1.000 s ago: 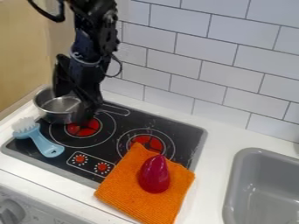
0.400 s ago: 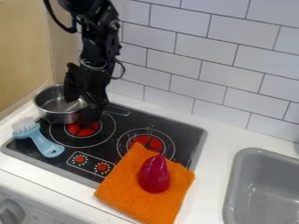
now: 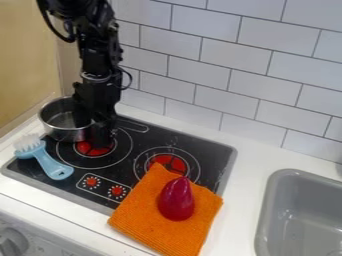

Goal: Put the silver pan in the right side of the right burner

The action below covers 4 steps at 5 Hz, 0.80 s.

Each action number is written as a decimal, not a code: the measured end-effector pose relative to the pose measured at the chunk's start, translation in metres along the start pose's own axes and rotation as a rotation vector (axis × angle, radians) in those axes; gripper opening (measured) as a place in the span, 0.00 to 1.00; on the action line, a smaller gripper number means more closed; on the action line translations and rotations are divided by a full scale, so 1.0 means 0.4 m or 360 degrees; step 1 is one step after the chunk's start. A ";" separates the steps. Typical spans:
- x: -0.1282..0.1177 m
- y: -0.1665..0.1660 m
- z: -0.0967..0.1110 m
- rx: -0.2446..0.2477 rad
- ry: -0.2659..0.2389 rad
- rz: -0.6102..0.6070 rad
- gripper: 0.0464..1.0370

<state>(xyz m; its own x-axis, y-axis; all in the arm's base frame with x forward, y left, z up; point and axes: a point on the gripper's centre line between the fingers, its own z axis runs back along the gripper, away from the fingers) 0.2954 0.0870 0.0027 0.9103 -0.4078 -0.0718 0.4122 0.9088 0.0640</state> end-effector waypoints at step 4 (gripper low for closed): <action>-0.008 -0.006 0.011 0.0017 -0.0047 -0.0059 0.03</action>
<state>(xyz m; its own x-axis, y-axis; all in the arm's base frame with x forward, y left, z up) 0.2917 0.0859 0.0073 0.8950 -0.4438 -0.0450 0.4460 0.8921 0.0723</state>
